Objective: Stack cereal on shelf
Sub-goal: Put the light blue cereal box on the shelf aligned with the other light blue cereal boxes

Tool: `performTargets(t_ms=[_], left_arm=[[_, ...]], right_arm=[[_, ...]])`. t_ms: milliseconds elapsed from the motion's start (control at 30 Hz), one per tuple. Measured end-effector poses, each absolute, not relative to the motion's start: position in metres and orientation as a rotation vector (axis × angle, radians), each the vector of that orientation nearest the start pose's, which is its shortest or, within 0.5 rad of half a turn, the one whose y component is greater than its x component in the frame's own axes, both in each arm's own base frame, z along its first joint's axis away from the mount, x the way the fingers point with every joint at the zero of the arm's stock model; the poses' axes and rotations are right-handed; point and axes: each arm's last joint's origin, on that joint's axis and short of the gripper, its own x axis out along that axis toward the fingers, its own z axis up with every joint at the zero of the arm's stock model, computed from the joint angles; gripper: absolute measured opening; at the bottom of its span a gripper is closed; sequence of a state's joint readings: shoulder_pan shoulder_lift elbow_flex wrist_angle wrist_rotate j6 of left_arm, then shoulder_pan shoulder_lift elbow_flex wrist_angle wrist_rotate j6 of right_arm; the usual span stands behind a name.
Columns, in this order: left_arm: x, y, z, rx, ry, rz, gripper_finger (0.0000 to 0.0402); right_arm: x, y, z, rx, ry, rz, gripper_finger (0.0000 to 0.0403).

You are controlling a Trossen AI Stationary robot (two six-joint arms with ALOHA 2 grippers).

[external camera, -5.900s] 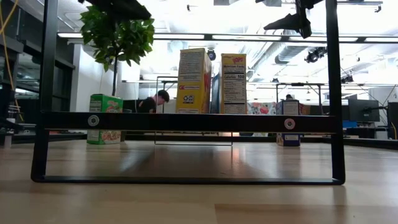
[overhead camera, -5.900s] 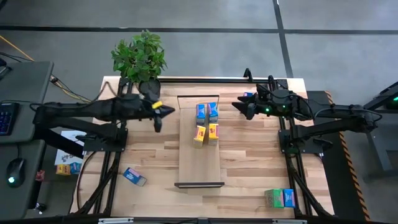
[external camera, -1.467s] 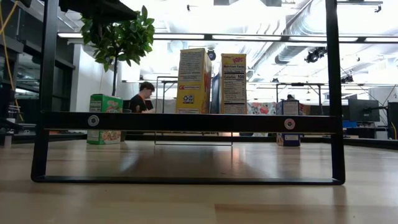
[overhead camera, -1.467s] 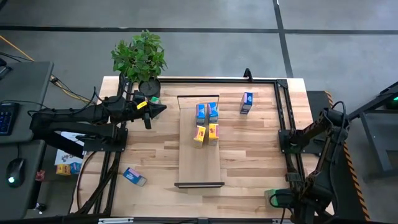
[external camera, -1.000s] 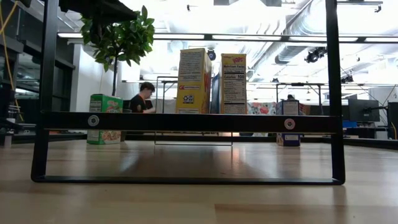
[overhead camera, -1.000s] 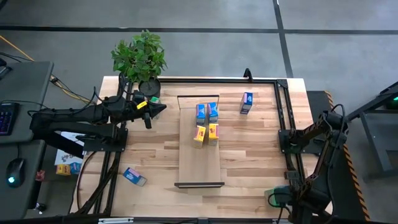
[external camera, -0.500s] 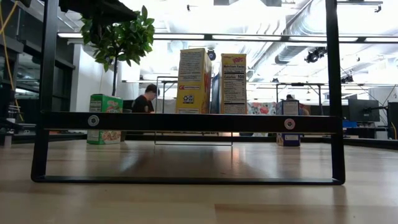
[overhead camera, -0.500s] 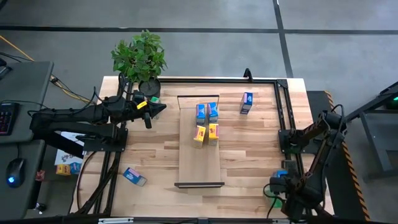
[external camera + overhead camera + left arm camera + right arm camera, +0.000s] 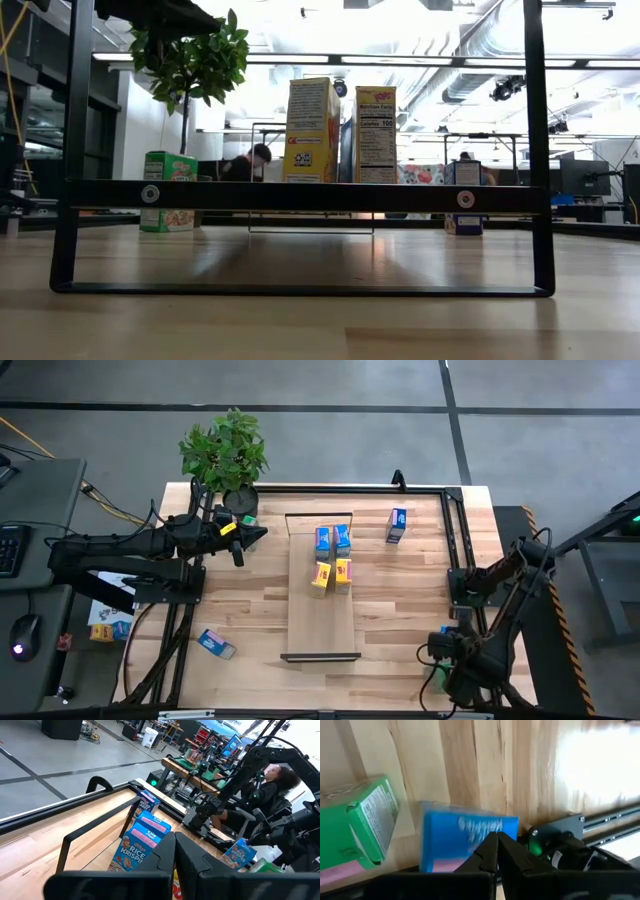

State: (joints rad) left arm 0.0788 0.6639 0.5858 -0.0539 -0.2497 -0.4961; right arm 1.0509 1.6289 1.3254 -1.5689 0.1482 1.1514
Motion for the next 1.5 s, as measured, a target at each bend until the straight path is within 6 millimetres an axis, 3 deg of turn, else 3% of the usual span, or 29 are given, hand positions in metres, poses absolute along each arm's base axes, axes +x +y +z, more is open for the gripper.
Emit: performTargets(t_ms=[400,633,900,1000,1100,1233,1500], left_arm=[[0.155,0.019,0.297,-0.482,0.020,0.347,0.0000],[0.155,0.020,0.300,-0.486,-0.008,0.340,0.0000],[0.156,0.019,0.300,-0.494,-0.012,0.339,0.0000],[0.156,0.019,0.300,-0.494,-0.012,0.339,0.0000],[0.156,0.019,0.300,-0.493,-0.011,0.338,0.0000],[0.156,0.019,0.300,-0.478,-0.008,0.336,0.0000],[0.156,0.019,0.300,-0.474,-0.007,0.336,0.0000]], right_arm=[[0.125,0.224,0.261,-0.146,1.525,-0.372,0.0000],[0.102,0.179,0.267,0.081,1.431,-0.501,0.0000],[0.084,0.124,0.299,0.605,1.290,-0.655,0.0000],[0.078,0.116,0.305,0.842,1.235,-0.770,0.0000],[0.077,0.116,0.307,0.955,1.257,-0.795,0.0004],[0.078,0.122,0.307,1.070,1.301,-0.821,0.0046],[0.083,0.131,0.308,1.230,1.338,-0.831,0.0229]])
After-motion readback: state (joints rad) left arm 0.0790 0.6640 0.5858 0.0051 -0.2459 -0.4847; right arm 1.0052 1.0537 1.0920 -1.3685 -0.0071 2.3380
